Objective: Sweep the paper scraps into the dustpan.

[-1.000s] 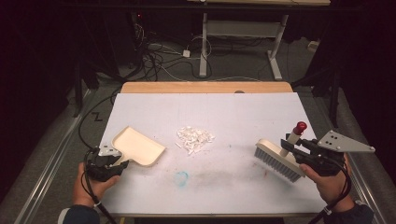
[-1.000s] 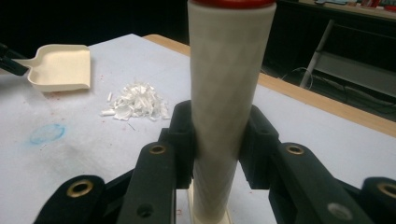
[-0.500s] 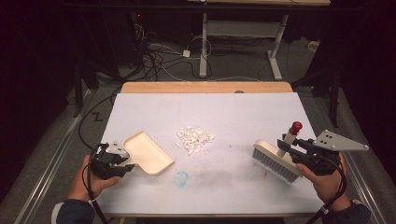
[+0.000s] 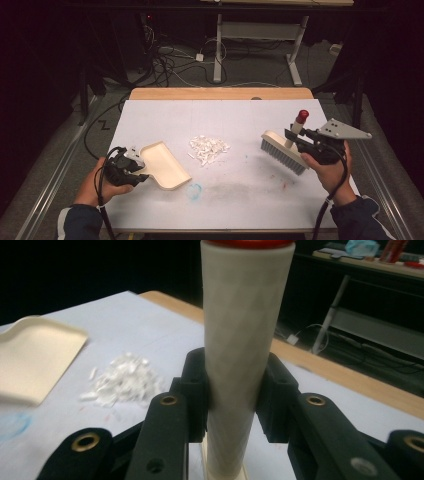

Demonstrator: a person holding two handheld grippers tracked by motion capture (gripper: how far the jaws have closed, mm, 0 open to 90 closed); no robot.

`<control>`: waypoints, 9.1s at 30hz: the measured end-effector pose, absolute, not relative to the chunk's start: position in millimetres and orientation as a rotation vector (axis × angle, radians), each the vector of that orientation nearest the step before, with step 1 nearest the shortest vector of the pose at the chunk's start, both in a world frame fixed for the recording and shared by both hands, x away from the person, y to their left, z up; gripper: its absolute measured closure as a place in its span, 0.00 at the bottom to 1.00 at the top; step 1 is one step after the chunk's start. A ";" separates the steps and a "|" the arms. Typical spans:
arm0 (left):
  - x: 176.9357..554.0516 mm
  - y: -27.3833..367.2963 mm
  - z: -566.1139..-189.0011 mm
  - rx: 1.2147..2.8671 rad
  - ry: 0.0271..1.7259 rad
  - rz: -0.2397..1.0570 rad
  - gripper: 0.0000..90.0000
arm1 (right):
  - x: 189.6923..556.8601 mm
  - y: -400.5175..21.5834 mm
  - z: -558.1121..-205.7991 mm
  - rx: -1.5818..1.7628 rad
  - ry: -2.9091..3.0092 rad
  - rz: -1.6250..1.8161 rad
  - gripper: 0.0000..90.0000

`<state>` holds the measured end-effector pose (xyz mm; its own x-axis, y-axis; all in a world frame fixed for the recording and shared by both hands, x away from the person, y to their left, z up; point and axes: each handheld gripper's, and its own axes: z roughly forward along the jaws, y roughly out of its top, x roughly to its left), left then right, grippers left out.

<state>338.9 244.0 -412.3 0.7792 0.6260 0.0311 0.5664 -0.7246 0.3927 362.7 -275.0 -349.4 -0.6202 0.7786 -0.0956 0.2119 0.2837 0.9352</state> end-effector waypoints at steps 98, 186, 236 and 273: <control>376.2 196.2 -434.4 2.681 0.942 0.026 0.70 | 376.3 -34.1 -364.0 0.645 2.138 1.552 0.79; 355.5 192.7 -437.1 2.842 0.892 -0.018 0.70 | 376.5 -98.5 -383.3 0.667 2.133 1.330 0.79; 351.3 183.9 -437.4 2.861 0.848 -0.014 0.70 | 362.8 -117.7 -366.8 0.739 2.106 1.404 0.79; 350.8 176.1 -438.9 2.876 0.841 -0.012 0.70 | 333.1 -126.5 -367.8 0.632 2.220 1.455 0.79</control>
<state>350.8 176.1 -438.9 0.8433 0.5352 -0.0486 0.5364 -0.8328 0.1367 333.1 -126.5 -367.8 -0.8132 0.5750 -0.0900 0.1469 0.3524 0.9243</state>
